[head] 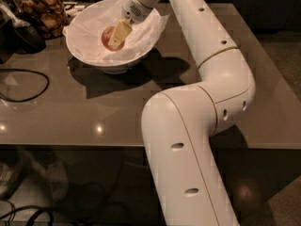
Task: Pick apple from white bowl
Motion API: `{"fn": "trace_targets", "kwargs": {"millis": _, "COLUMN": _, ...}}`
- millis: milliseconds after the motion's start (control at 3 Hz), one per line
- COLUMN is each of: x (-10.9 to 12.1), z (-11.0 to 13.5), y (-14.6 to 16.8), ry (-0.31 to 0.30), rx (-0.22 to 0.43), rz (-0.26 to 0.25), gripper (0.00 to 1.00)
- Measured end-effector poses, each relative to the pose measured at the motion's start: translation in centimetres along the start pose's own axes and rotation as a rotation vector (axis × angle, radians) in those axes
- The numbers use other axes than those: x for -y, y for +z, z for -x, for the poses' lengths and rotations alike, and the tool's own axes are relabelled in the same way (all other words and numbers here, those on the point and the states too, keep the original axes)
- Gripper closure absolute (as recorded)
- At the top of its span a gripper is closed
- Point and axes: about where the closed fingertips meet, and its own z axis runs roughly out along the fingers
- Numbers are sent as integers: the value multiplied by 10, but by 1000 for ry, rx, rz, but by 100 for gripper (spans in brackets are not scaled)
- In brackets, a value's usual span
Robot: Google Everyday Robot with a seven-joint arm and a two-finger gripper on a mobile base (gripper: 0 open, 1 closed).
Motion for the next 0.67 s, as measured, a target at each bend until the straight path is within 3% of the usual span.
{"fn": "trace_targets", "kwargs": {"millis": 667, "x": -11, "z": 29, "y": -33, "ry": -34, "rx": 58, "rz": -22, "gripper": 100}}
